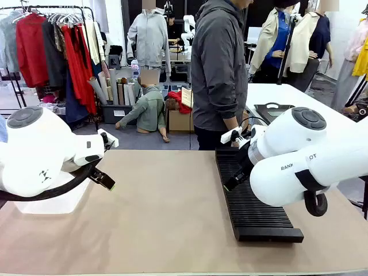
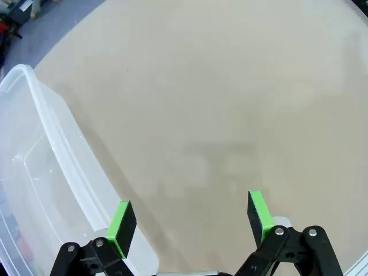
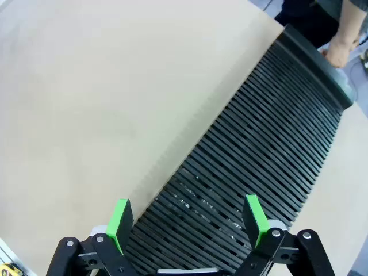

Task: Sort PCBs into racks and boxes based on the side picked up.
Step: Pick up the Blank PCB handed by the Human.

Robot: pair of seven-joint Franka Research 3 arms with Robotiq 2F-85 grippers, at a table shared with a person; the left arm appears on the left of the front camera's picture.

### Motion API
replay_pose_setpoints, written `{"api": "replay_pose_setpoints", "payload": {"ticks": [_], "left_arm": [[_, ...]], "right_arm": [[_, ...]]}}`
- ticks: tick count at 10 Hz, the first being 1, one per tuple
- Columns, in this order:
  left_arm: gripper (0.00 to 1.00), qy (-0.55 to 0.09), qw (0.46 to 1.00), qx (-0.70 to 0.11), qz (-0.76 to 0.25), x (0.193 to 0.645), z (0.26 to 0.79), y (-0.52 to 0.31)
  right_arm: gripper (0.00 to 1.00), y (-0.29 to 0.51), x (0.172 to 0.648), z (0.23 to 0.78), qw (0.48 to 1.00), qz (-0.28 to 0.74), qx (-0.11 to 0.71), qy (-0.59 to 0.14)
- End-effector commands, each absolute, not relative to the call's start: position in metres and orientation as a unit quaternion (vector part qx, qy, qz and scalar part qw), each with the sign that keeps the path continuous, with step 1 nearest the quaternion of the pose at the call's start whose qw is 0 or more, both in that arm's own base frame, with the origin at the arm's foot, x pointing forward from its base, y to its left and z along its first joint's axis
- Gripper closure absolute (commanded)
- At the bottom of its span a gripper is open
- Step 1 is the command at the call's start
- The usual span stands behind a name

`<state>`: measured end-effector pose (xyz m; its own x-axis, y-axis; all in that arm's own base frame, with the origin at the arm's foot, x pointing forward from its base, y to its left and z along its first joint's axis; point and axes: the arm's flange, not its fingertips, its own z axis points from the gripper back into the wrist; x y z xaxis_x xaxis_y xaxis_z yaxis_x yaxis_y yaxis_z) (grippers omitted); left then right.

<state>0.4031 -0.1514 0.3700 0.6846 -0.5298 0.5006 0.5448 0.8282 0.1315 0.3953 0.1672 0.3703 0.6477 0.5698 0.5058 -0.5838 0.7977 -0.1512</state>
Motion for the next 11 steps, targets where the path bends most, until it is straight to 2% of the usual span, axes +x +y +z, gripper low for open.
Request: {"api": "replay_pose_setpoints", "payload": {"ticks": [1, 11], "left_arm": [[0.0, -0.268, 0.918, -0.014, -0.293, 0.4031, 0.3701, -0.1514], [0.0, -0.268, 0.918, -0.014, -0.293, 0.4031, 0.3701, -0.1514]], "right_arm": [[0.0, 0.1673, 0.3953, 0.3704, 0.908, 0.318, 0.013, -0.274], [0.0, 0.1673, 0.3953, 0.3704, 0.908, 0.318, 0.013, -0.274]]}}
